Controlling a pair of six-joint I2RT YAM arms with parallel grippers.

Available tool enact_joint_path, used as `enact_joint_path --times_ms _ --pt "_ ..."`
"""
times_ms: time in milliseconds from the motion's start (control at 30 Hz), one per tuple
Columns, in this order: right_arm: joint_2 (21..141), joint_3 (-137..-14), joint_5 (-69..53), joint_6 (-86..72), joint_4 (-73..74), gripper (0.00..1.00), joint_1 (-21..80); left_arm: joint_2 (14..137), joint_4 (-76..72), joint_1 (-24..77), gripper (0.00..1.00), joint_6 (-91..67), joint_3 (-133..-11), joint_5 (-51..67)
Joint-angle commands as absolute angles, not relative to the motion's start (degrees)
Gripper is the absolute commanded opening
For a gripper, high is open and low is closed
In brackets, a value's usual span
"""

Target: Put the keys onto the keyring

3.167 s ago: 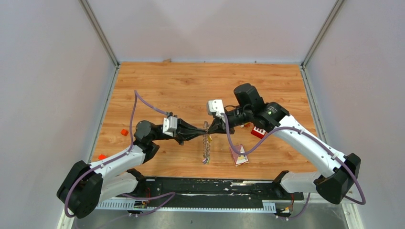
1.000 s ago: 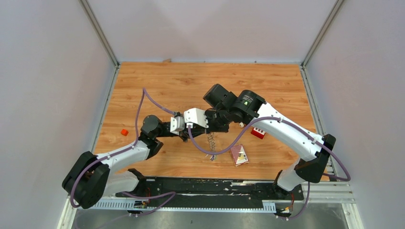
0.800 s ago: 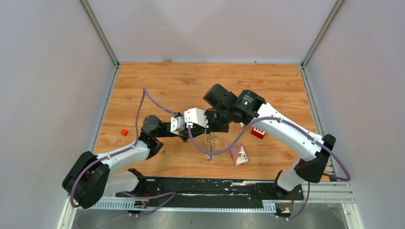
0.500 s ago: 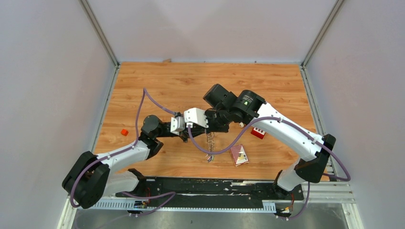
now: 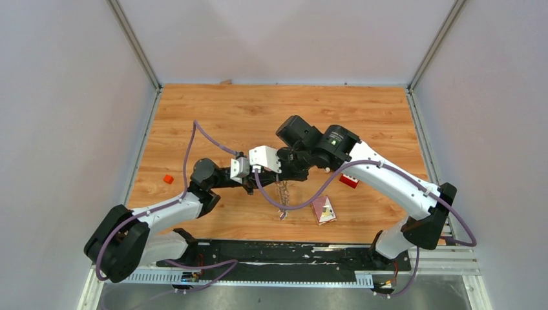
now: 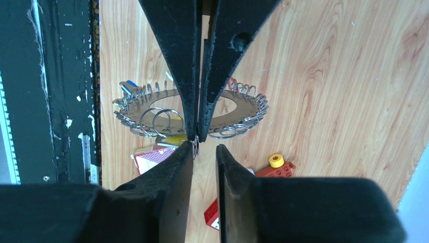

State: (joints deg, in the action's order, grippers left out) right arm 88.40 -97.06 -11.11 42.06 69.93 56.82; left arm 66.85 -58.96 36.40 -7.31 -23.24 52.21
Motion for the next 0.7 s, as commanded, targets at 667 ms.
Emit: enact_joint_path --times_ms 667 --pt "67.9 -75.8 -49.2 36.6 41.7 0.49 39.7 63.1 -77.1 35.9 0.00 -19.7 -20.3 48.0"
